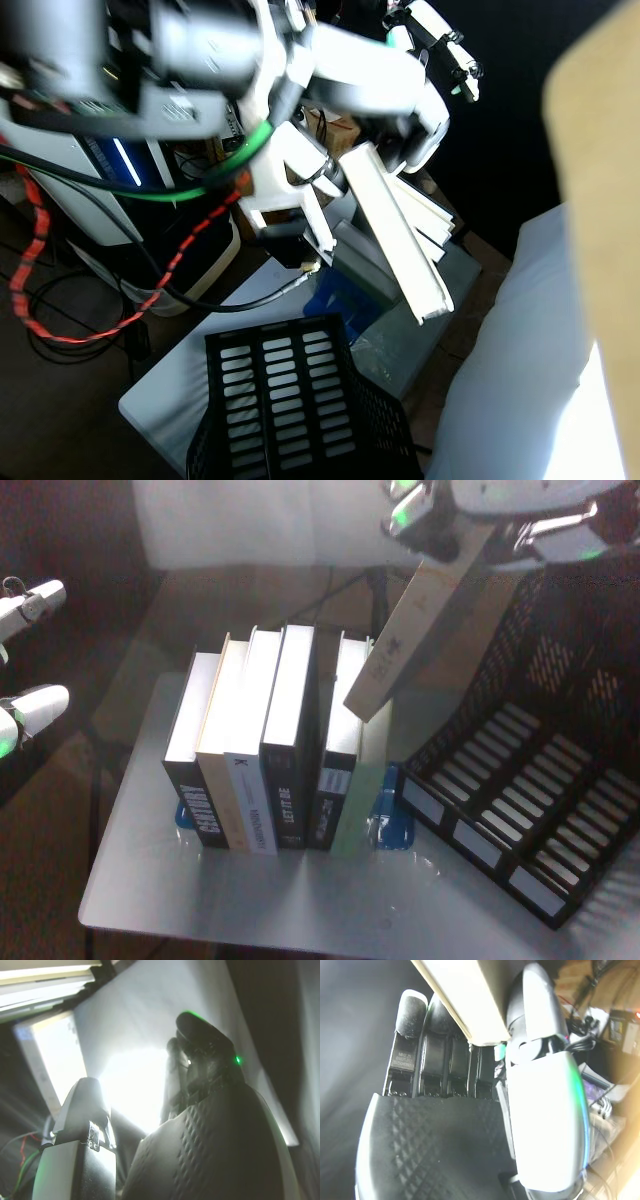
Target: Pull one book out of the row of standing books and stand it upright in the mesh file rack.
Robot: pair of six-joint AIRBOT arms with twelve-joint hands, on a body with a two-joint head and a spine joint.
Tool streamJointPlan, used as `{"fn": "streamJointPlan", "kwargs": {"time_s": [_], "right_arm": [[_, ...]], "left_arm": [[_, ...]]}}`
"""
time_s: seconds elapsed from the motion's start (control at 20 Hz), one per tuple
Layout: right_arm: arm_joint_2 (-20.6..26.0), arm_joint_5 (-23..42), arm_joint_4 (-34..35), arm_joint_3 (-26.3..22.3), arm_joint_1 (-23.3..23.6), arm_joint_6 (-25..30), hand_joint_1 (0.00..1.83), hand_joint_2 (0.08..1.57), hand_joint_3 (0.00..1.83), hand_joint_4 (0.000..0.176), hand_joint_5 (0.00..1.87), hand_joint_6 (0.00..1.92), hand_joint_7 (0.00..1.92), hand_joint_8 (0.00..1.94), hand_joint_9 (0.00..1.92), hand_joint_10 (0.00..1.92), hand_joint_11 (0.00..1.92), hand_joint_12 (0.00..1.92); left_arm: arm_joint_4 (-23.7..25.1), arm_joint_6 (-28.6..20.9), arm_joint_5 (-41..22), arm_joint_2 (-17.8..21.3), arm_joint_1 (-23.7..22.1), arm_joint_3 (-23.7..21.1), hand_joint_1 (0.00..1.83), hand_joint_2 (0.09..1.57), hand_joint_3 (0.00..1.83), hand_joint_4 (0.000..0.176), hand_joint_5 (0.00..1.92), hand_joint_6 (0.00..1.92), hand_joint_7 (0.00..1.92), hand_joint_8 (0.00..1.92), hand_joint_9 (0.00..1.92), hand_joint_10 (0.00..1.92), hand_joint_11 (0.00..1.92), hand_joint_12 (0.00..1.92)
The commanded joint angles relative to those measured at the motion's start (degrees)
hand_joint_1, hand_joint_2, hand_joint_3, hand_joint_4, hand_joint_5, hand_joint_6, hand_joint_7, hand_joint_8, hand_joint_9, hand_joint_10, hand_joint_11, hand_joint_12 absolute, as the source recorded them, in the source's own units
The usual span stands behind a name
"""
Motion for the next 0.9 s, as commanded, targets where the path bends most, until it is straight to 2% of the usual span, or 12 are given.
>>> {"fn": "streamJointPlan", "kwargs": {"time_s": [0.0, 0.05, 0.1, 0.2, 0.25, 0.3, 0.35, 0.4, 0.5, 0.55, 0.65, 0.85], "right_arm": [[1.0, -3.1, 1.2, -0.3, 1.8, -0.5, 1.34, 1.23, 0.00, 0.000, 0.78, 1.29, 0.80, 1.33, 0.63, 1.60, 0.18, 1.92], [1.4, -3.4, 0.9, -0.5, 2.8, -0.5, 1.34, 1.23, 0.00, 0.000, 0.77, 1.29, 0.80, 1.37, 0.60, 1.60, 0.13, 1.92], [1.8, -3.5, 0.5, -0.8, 3.6, -0.6, 1.33, 1.24, 0.00, 0.000, 0.74, 1.36, 0.80, 1.36, 0.59, 1.59, 0.13, 1.92], [3.0, -4.2, -1.1, -1.7, 5.4, -0.6, 1.33, 1.23, 0.00, 0.000, 0.75, 1.33, 0.79, 1.35, 0.61, 1.59, 0.20, 1.92], [4.0, -4.7, -2.1, -2.5, 6.6, -0.6, 1.33, 1.25, 0.00, 0.000, 0.74, 1.34, 0.75, 1.39, 0.58, 1.66, 0.17, 1.92], [4.8, -5.0, -2.9, -3.1, 7.6, -0.6, 1.33, 1.25, 0.00, 0.000, 0.74, 1.23, 0.74, 1.43, 0.66, 1.72, 0.46, 1.92], [5.8, -5.2, -3.8, -3.8, 9.1, -0.6, 1.33, 1.23, 0.00, 0.000, 0.78, 1.14, 0.76, 1.40, 0.72, 1.67, 0.57, 1.92], [6.7, -5.3, -6.1, -4.5, 9.9, 0.9, 1.33, 1.24, 0.00, 0.000, 0.74, 1.24, 0.73, 1.43, 0.66, 1.67, 0.40, 1.92], [8.6, -5.2, -13.6, -5.9, 12.2, 6.9, 1.32, 1.26, 0.00, 0.000, 0.73, 1.31, 0.70, 1.44, 0.60, 1.71, 0.29, 1.92], [9.3, -5.0, -17.0, -6.4, 13.0, 9.5, 1.32, 1.25, 0.00, 0.000, 0.78, 1.26, 0.74, 1.40, 0.60, 1.69, 0.23, 1.92], [10.6, -4.9, -20.9, -7.3, 14.0, 12.4, 1.33, 1.24, 0.00, 0.000, 0.77, 1.32, 0.77, 1.34, 0.60, 1.63, 0.13, 1.92], [11.6, -4.3, -28.5, -7.9, 14.3, 18.3, 1.35, 1.21, 0.00, 0.000, 0.75, 1.32, 0.85, 1.22, 0.72, 1.51, 0.41, 1.92]], "left_arm": [[-1.0, -0.1, -6.6, -0.3, -0.5, 0.4, 0.63, 1.39, 0.00, 0.016, 0.15, 0.02, 0.24, 0.01, 0.00, 0.66, 0.00, 1.79], [-1.0, -0.1, -6.6, -0.3, -0.5, 0.4, 0.63, 1.39, 0.00, 0.025, 0.15, 0.02, 0.23, 0.00, 0.00, 0.64, 0.00, 1.79], [-1.0, -0.1, -6.6, -0.4, -0.5, 0.4, 0.66, 1.39, 0.00, 0.019, 0.16, 0.03, 0.22, 0.00, 0.00, 0.64, 0.00, 1.77], [-1.0, -0.1, -6.5, -0.4, -0.7, 0.3, 0.67, 1.39, 0.00, 0.020, 0.16, 0.02, 0.22, 0.00, 0.00, 0.62, 0.00, 1.71], [-1.0, 0.0, -6.4, -0.5, -0.7, 0.4, 0.67, 1.39, 0.00, 0.014, 0.15, 0.02, 0.22, 0.00, 0.00, 0.59, 0.00, 1.66], [-1.0, 0.0, -6.3, -0.6, -0.8, 0.4, 0.69, 1.39, 0.00, 0.008, 0.15, 0.02, 0.24, 0.01, 0.00, 0.59, 0.00, 1.64], [-1.0, 0.0, -6.2, -0.6, -1.0, 0.3, 0.69, 1.39, 0.00, 0.012, 0.15, 0.02, 0.23, 0.01, 0.00, 0.55, 0.00, 1.63], [-1.0, 0.0, -6.2, -0.6, -1.0, 0.3, 0.71, 1.39, 0.00, 0.001, 0.15, 0.02, 0.24, 0.01, 0.00, 0.53, 0.00, 1.61], [-0.9, 0.0, -6.1, -0.7, -1.2, 0.3, 0.71, 1.40, 0.00, 0.000, 0.15, 0.02, 0.23, 0.00, 0.00, 0.55, 0.00, 1.57], [-0.9, -0.1, -6.1, -0.7, -1.3, 0.2, 0.73, 1.39, 0.00, 0.000, 0.16, 0.02, 0.24, 0.01, 0.00, 0.57, 0.00, 1.56], [-0.9, -0.1, -6.1, -0.7, -1.3, 0.2, 0.73, 1.39, 0.00, 0.000, 0.16, 0.02, 0.24, 0.00, 0.00, 0.52, 0.00, 1.54], [-0.9, -0.1, -6.1, -0.7, -1.3, -0.1, 0.77, 1.39, 0.00, 0.000, 0.16, 0.01, 0.25, 0.00, 0.00, 0.59, 0.00, 1.56]]}}
